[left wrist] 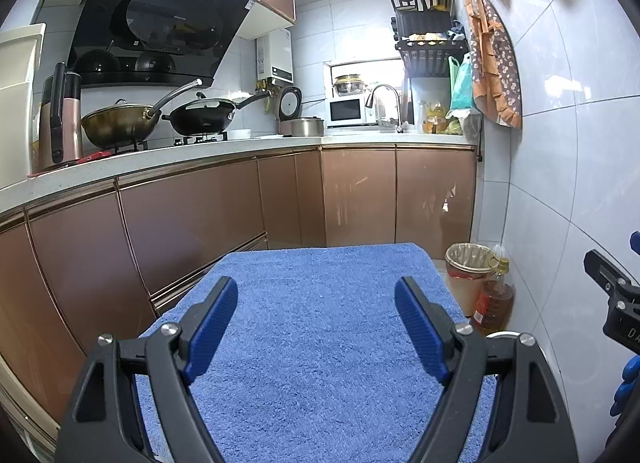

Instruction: Collect trash

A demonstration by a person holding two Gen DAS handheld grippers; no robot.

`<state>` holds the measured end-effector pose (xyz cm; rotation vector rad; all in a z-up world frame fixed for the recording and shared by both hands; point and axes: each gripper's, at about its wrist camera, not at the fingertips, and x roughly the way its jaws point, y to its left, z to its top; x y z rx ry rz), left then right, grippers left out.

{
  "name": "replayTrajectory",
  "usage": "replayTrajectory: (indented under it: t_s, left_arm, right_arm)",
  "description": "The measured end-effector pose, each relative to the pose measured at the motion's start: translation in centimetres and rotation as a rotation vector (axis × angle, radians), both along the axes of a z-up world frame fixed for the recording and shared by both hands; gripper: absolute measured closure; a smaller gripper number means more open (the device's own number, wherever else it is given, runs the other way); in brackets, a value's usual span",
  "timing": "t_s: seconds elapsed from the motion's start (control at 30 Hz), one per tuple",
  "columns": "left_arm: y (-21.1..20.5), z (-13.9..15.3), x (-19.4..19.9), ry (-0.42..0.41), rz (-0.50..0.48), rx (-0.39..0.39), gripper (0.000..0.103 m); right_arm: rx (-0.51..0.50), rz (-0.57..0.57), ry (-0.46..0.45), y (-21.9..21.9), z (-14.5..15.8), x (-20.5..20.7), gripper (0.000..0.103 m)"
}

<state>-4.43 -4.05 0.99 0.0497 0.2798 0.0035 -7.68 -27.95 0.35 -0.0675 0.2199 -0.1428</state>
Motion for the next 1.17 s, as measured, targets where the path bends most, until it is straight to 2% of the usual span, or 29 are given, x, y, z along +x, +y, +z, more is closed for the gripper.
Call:
replayTrajectory:
  t_s: [1.17]
  left_arm:
    - [0.02, 0.15, -0.11, 0.008, 0.005, -0.001, 0.023]
  right_arm:
    - [-0.002, 0.026, 0.015, -0.45, -0.40, 0.59, 0.000]
